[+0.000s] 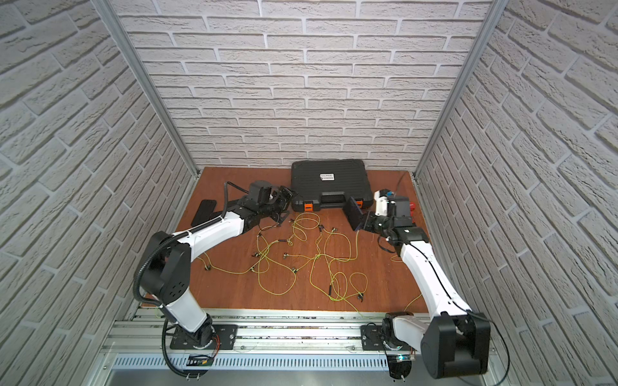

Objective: Plug wired earphones into phones
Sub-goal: Place the phone at the center of the board.

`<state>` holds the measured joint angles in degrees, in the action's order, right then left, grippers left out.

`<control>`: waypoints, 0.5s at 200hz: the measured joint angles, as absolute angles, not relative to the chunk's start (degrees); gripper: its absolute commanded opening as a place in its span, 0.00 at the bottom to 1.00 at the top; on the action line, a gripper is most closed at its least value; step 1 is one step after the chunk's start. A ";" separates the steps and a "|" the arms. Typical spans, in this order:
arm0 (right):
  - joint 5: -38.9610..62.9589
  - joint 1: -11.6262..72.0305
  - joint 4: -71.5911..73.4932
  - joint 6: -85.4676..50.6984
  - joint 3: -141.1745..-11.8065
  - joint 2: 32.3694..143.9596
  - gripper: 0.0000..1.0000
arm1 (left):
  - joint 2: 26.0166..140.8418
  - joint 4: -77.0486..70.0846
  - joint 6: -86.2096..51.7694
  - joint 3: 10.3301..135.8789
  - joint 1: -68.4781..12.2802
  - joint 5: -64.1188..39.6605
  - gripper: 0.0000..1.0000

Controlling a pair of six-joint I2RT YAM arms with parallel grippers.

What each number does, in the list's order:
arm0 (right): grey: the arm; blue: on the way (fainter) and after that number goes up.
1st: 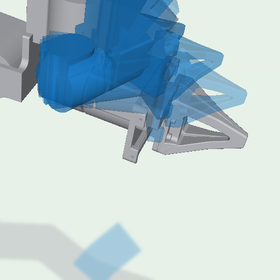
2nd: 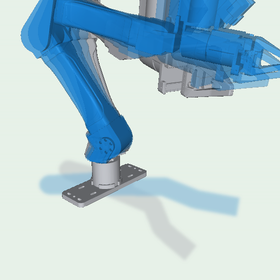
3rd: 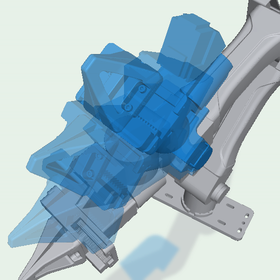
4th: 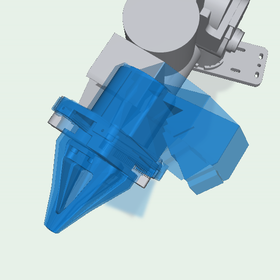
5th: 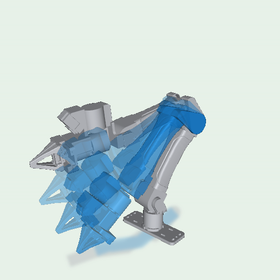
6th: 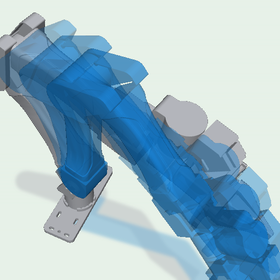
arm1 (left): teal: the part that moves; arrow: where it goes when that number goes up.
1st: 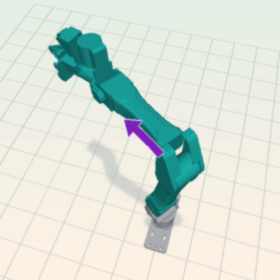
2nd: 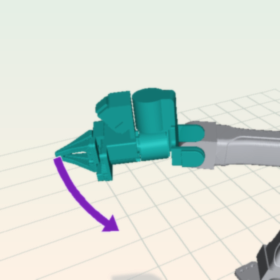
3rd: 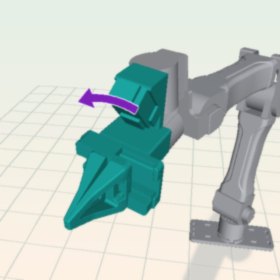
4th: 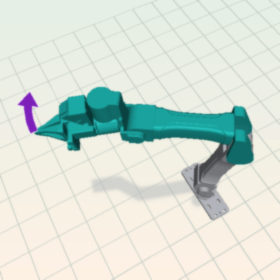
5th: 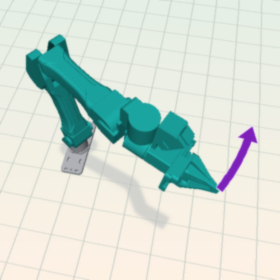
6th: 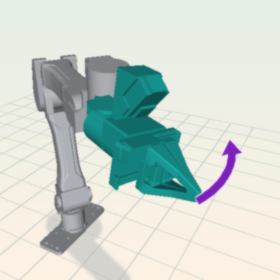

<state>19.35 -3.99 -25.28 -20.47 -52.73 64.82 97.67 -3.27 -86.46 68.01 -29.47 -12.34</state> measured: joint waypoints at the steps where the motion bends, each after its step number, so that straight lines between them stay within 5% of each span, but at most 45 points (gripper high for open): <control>1: 19.38 -4.25 -25.41 -20.36 -52.73 64.71 0.06 | 97.67 -3.29 -86.39 68.01 -29.43 -12.38 0.93; 58: 23.68 -22.06 -32.38 -12.43 -53.47 71.48 0.06 | 99.31 -2.81 -83.53 70.17 -29.12 -15.53 0.91; 100: 26.94 -25.87 -30.72 -11.57 -53.93 78.02 0.06 | 99.98 -2.90 -82.98 70.26 -29.12 -17.08 0.90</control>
